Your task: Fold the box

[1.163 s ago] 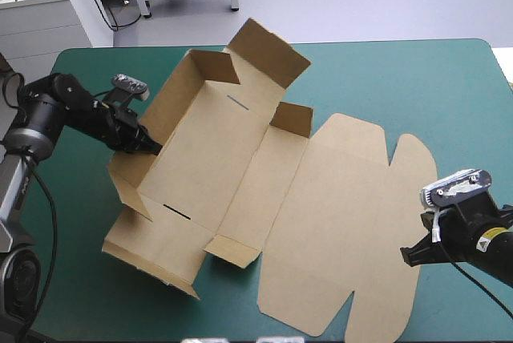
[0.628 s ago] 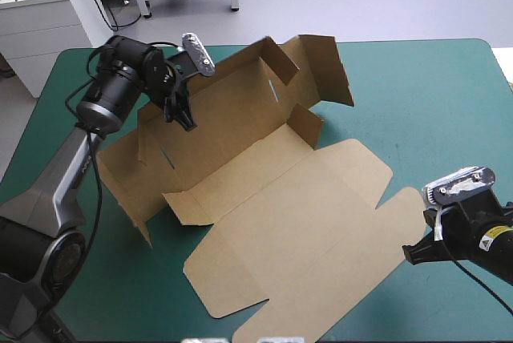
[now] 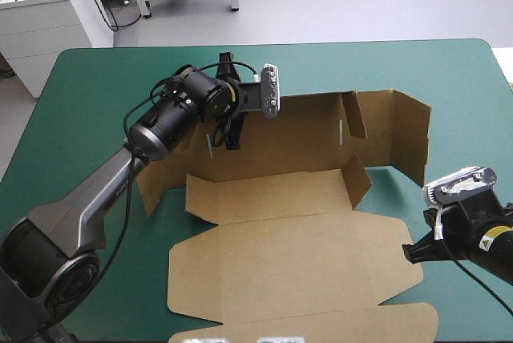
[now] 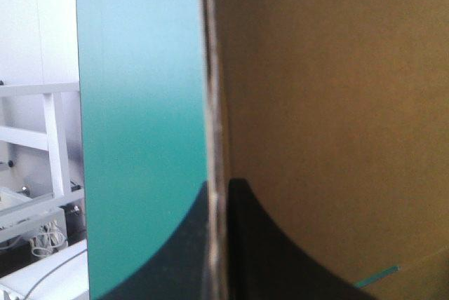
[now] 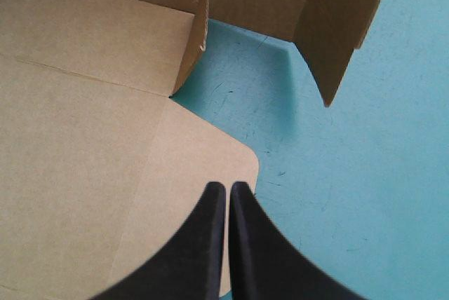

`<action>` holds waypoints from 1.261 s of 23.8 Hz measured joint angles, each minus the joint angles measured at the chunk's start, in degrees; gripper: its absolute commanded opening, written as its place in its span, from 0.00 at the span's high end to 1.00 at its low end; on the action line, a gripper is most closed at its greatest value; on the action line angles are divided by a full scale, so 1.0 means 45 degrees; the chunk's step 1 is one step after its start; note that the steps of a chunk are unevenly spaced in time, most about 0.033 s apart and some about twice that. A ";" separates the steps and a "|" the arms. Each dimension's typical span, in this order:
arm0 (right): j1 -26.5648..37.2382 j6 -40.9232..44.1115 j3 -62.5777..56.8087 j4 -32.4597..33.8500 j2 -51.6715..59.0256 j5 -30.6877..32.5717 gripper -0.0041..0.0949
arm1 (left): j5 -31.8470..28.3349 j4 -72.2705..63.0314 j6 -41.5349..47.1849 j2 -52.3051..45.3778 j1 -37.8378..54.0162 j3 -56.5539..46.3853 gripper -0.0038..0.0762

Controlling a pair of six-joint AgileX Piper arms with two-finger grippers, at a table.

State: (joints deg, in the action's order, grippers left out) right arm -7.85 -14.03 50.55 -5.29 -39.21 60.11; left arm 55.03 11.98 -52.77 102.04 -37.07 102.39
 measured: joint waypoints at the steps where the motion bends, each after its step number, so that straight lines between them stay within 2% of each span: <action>1: 0.0000 0.0030 0.0000 0.0000 0.0000 0.0000 0.96 | -0.0109 0.0094 0.0000 -0.0049 -0.0158 -0.0054 0.96; 8: 0.0000 0.0219 0.0000 0.0000 0.0000 0.0000 0.96 | -0.1355 0.1597 0.0549 -0.1243 -0.1262 -0.1710 0.96; 17: 0.0000 0.0367 0.0000 0.0000 0.0000 -0.0181 0.96 | -0.3283 0.4041 0.2595 -0.2460 -0.1483 -0.4549 0.96; 23: 0.0000 0.0600 0.0004 0.0000 0.0000 -0.0631 0.96 | -0.3854 0.7308 0.5383 -0.3118 -0.2692 -0.6400 0.96; 28: 0.0000 0.0613 0.0026 0.0000 0.0000 -0.0642 0.96 | -0.4747 0.8270 0.6056 -0.3438 -0.2740 -0.7562 0.96; 30: 0.0000 0.0645 0.0026 0.0000 0.0000 -0.0655 0.92 | -0.4991 0.8465 0.6156 -0.3517 -0.2740 -0.7818 0.96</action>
State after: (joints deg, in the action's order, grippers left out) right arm -7.85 -11.12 50.66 -5.29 -39.21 57.16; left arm 32.57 50.07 -25.07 86.21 -49.40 67.21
